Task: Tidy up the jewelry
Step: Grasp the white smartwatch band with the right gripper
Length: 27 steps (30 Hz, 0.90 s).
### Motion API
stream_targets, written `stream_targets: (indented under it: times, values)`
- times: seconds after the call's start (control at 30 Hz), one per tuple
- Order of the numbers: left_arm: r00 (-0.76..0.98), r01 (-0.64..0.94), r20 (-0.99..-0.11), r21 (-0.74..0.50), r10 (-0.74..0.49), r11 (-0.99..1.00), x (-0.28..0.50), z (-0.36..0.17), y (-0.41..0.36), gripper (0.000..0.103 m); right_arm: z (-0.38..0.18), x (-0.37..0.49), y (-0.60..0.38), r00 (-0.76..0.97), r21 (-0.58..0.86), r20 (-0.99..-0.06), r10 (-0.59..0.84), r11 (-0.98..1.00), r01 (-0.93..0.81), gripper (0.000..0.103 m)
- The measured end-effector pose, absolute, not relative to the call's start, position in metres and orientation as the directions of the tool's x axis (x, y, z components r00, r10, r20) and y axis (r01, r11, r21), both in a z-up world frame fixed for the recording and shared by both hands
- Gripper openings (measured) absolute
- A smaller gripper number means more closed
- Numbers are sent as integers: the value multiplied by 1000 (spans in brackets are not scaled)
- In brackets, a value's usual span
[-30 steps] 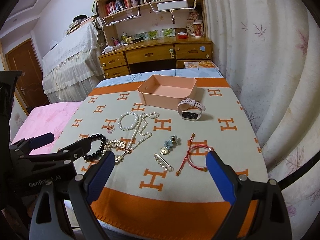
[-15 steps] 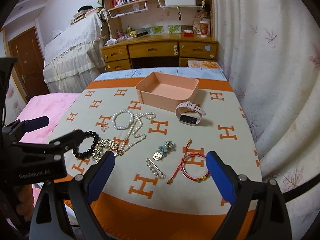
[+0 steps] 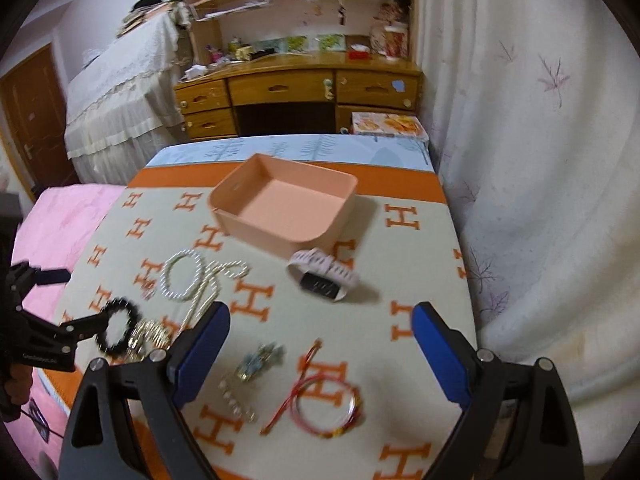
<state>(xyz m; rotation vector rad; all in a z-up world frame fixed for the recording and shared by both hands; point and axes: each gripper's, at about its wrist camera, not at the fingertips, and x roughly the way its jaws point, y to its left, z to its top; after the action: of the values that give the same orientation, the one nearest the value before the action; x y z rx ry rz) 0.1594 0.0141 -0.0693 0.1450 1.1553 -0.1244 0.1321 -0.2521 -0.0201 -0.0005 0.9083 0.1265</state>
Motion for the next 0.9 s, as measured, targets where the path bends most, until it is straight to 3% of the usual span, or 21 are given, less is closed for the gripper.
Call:
stream_targets:
  times: [0.2, 0.5, 0.63, 0.73, 0.8, 0.83, 0.87, 0.9]
  values:
    - [345, 136, -939, 31, -18, 990, 205, -94, 23, 97, -49, 181, -270, 537, 78, -835, 119, 992, -99, 88]
    - [241, 114, -968, -37, -64, 993, 250, -130, 17, 85, -77, 205, -245, 520, -52, -851, 73, 973, -223, 87]
    - [192, 114, -980, -28, -49, 993, 263, -146, 12, 59, -86, 209, -224, 544, -174, -839, 5, 945, -278, 87]
    - [190, 116, -981, -25, -46, 993, 272, -146, 6, 53, -92, 216, -216, 530, -201, -848, -17, 935, -291, 68]
    - [180, 116, -983, -16, -37, 993, 277, -145, 2, 51, -97, 222, -215, 502, -187, -865, -14, 937, -296, 39]
    - [175, 121, -984, -11, -32, 993, 280, -144, -2, 48, -100, 223, -214, 488, -178, -873, -11, 938, -296, 31]
    - [170, 130, -985, -10, -32, 991, 281, -144, -5, 37, -101, 225, -216, 476, -166, -879, -7, 942, -293, 24]
    - [168, 139, -985, -6, -29, 990, 282, -142, -9, 26, -100, 225, -217, 482, -161, -876, -4, 945, -285, 23]
